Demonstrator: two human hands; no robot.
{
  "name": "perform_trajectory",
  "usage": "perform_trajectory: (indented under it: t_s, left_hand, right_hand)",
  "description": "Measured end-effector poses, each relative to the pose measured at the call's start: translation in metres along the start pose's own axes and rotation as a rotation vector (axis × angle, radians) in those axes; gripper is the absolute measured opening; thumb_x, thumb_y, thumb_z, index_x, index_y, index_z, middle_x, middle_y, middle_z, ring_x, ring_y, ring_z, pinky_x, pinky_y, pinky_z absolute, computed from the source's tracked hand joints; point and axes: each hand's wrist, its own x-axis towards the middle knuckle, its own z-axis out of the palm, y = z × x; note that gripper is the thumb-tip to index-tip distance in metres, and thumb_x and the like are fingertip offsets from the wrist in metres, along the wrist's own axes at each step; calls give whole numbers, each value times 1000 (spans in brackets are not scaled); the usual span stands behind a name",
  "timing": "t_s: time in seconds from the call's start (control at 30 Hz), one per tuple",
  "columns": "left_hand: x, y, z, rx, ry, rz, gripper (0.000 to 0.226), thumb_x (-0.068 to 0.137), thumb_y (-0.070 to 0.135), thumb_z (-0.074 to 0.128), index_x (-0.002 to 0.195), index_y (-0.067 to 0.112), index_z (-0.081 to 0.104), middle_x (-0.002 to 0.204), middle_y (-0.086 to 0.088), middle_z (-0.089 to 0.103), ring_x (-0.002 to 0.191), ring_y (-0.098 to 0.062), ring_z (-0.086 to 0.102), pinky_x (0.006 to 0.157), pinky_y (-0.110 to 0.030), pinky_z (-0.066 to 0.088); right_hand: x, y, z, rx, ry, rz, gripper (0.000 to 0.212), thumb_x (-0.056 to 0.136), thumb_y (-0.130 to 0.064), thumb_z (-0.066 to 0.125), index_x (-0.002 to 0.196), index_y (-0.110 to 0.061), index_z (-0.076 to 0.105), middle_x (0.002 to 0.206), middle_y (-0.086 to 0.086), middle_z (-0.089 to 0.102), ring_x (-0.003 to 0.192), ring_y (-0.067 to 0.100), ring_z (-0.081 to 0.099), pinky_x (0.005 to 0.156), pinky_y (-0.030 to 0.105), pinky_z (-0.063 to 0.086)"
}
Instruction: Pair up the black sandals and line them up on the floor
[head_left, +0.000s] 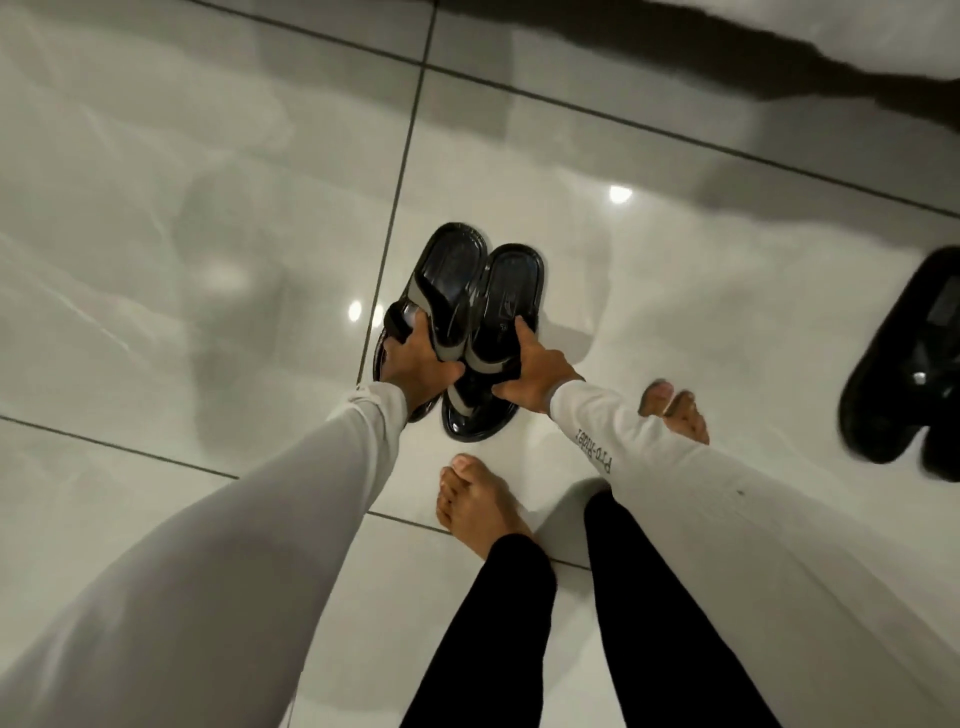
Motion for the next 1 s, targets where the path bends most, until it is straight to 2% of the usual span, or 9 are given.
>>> perform_trajectory:
  t_s: [0.13, 0.3, 0.43, 0.7, 0.83, 0.9, 1.0]
  left_hand:
    - [6, 38, 17, -77, -6, 6, 79, 81, 24, 72, 150, 20, 33, 144, -20, 52, 136, -42, 47, 117, -54, 38]
    - [12, 83, 32, -153, 42, 46, 79, 80, 17, 74, 150, 19, 37, 140, -15, 58, 134, -36, 50, 116, -50, 41]
    - [24, 112, 34, -157, 18, 77, 71, 81, 14, 73, 145, 16, 42, 132, -13, 65, 129, -35, 55, 114, -51, 43]
    - [36, 152, 27, -158, -37, 14, 77, 80, 17, 72, 147, 20, 35, 139, -18, 57, 132, -38, 51, 114, -53, 42]
    - [33, 160, 26, -167, -57, -18, 86, 72, 24, 70, 148, 14, 34, 141, -24, 54, 133, -41, 51, 114, -54, 43]
    - [25, 159, 26, -139, -61, -59, 80, 75, 25, 70, 147, 12, 37, 141, -29, 54, 132, -45, 52, 113, -54, 44]
    - [8, 154, 27, -4, 68, -69, 74, 84, 36, 71, 147, 14, 39, 144, -22, 50, 134, -41, 49, 115, -48, 43]
  right_hand:
    - [7, 10, -32, 13, 13, 18, 107, 81, -27, 71, 156, -33, -6, 135, 17, 58, 118, 37, 60, 100, 42, 52]
    - [21, 24, -78, 67, 71, 52, 111, 77, -28, 74, 157, -32, -3, 138, 16, 57, 121, 35, 59, 102, 39, 51]
    - [30, 34, -112, 61, 92, 42, 112, 75, -26, 76, 157, -30, -1, 137, 15, 57, 121, 34, 59, 101, 35, 50]
    - [42, 36, -152, 98, 123, 14, 111, 71, -25, 81, 156, -31, 10, 135, 12, 59, 121, 33, 59, 97, 33, 48]
    - [40, 38, -160, 120, 91, 18, 116, 72, -27, 82, 157, -30, 4, 144, 13, 51, 128, 34, 54, 104, 36, 45]
    - [32, 39, -162, 137, 73, 23, 117, 73, -26, 81, 157, -32, -1, 147, 14, 48, 129, 34, 53, 105, 36, 45]
    - [16, 44, -164, 98, 129, -13, 114, 75, -25, 78, 156, -33, -2, 140, 16, 54, 123, 36, 57, 105, 41, 49]
